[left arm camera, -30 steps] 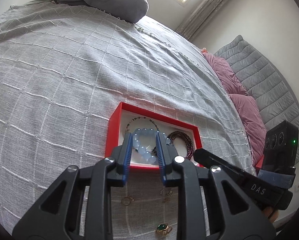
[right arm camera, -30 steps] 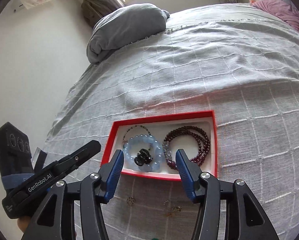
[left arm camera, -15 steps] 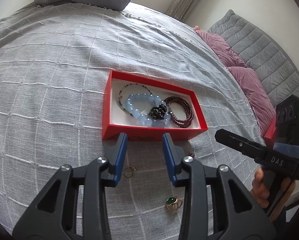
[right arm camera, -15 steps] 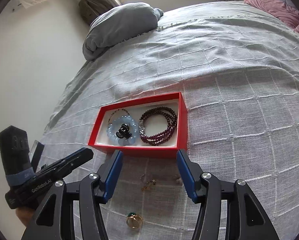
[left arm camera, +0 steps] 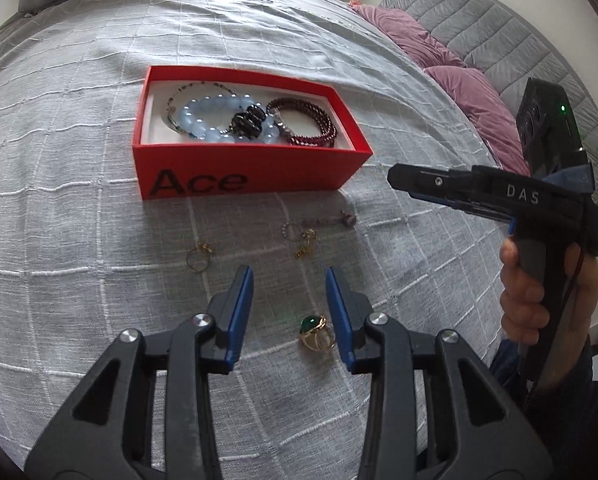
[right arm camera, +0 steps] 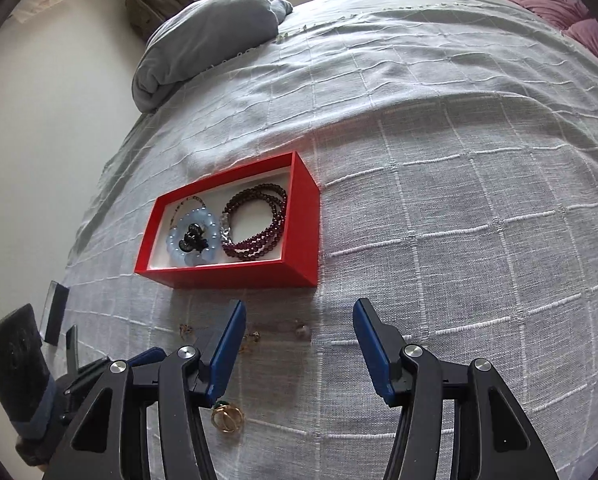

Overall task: Organize jewelry
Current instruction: 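Move the left tool over the gold ring with green stone and close on it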

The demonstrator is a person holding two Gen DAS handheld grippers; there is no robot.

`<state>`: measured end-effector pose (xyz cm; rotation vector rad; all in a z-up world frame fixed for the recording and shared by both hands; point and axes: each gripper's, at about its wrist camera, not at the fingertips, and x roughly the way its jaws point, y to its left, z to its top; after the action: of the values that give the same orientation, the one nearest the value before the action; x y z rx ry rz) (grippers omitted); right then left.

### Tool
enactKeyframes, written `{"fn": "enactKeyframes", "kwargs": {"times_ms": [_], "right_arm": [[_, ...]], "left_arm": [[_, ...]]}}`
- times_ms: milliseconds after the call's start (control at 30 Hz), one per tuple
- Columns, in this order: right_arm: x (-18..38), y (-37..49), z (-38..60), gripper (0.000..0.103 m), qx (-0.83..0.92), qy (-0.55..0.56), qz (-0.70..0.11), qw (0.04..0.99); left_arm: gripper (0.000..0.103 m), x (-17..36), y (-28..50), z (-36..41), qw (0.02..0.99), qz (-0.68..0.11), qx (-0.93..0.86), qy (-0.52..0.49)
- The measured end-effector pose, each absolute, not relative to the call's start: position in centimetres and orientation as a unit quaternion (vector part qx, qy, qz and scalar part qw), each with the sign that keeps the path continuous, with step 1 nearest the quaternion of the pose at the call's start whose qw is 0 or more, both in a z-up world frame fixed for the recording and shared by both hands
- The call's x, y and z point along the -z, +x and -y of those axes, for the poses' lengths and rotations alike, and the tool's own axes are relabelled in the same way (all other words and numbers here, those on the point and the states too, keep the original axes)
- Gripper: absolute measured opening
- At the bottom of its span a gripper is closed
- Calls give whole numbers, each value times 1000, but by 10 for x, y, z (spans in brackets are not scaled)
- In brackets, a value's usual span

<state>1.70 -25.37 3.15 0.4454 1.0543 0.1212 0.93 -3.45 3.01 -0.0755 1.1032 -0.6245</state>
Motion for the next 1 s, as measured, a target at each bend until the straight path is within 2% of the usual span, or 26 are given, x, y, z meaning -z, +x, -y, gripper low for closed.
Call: {"fn": "enactKeyframes", "kwargs": {"times_ms": [267, 367, 433, 633, 700, 733, 1000], "right_arm": [[-25, 19, 253, 57, -57, 212, -513, 830], [-25, 18, 253, 57, -57, 210, -514, 830], [-25, 19, 254, 57, -57, 210, -515, 829], [-22, 19, 251, 57, -57, 206, -521, 826], [-21, 19, 250, 57, -56, 204, -523, 826], [-21, 19, 249, 57, -56, 203, -524, 825], [-18, 20, 246, 57, -58, 194, -529, 824]], "left_arm": [[43, -18, -10, 60, 782, -535, 318, 38], [52, -15, -17, 67, 774, -538, 329, 57], [55, -13, -21, 72, 771, -539, 332, 70], [55, -3, -25, 78, 771, -545, 315, 93], [49, -3, -27, 79, 776, -539, 314, 96], [33, -4, -28, 79, 778, -536, 311, 100], [32, -6, -25, 68, 786, -534, 298, 90]]}}
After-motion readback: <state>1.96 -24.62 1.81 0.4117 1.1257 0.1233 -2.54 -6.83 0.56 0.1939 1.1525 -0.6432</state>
